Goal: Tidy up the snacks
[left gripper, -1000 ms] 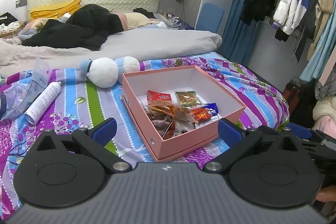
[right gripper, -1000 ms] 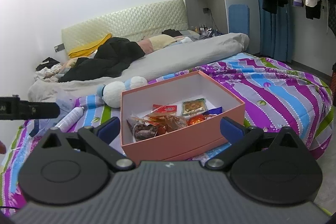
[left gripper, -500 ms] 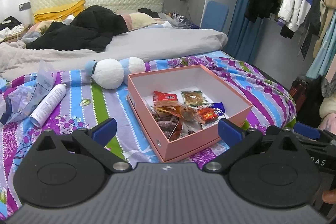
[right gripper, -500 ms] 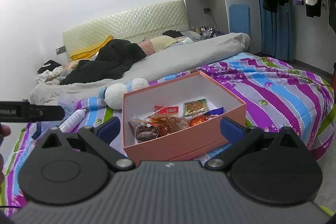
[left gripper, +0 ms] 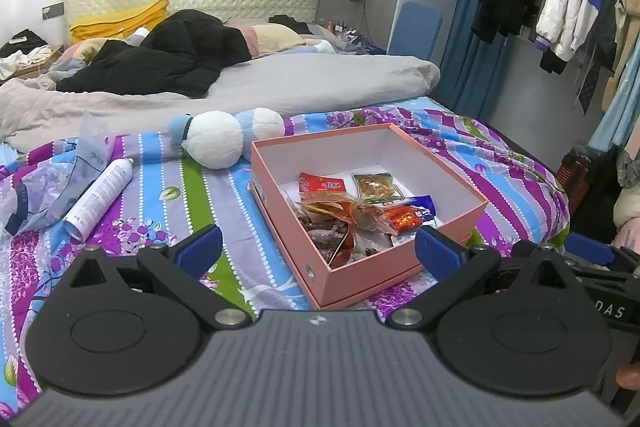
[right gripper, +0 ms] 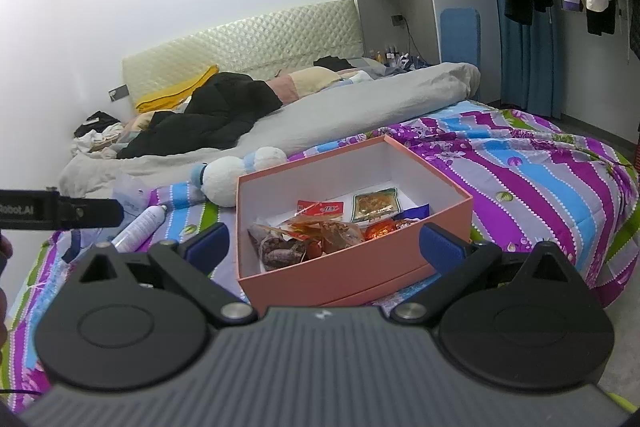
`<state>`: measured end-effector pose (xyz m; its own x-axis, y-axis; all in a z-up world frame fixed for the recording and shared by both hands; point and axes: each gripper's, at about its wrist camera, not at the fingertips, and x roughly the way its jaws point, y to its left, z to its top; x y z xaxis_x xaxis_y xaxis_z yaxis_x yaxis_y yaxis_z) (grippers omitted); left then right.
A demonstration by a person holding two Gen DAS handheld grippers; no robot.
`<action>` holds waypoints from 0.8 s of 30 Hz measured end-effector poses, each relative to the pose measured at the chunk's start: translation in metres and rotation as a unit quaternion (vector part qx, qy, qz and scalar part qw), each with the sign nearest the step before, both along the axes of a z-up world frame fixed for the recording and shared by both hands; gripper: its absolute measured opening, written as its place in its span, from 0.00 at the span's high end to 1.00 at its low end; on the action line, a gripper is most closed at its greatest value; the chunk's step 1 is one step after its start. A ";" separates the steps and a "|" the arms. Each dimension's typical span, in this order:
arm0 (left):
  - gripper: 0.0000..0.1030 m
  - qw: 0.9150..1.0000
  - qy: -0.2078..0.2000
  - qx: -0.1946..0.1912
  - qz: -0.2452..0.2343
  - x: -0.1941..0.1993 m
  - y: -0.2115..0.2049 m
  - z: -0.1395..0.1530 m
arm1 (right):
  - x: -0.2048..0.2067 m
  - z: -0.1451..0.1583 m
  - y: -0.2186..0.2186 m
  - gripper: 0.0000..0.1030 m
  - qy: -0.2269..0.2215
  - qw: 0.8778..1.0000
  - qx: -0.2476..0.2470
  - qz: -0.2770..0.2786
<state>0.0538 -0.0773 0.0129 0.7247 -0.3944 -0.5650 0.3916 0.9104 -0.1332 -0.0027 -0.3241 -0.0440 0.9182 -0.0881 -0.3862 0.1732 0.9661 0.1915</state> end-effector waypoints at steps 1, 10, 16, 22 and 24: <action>0.00 1.000 -0.001 0.000 0.000 0.000 0.000 0.000 | 0.000 0.000 0.000 0.00 0.000 1.000 0.000 0.000; 0.00 1.000 0.000 -0.002 -0.006 0.000 0.001 0.001 | 0.000 0.001 0.002 0.00 -0.001 1.000 -0.004 -0.001; 0.00 1.000 0.000 -0.001 -0.005 -0.001 0.000 0.001 | -0.001 0.002 0.002 0.00 -0.002 1.000 -0.004 -0.003; 0.00 1.000 0.000 -0.004 -0.007 -0.001 0.001 0.001 | -0.001 0.001 0.002 0.00 -0.002 1.000 -0.004 -0.002; 0.00 1.000 -0.001 -0.003 -0.008 -0.001 0.002 0.001 | -0.001 0.002 0.002 0.00 -0.002 1.000 -0.003 -0.002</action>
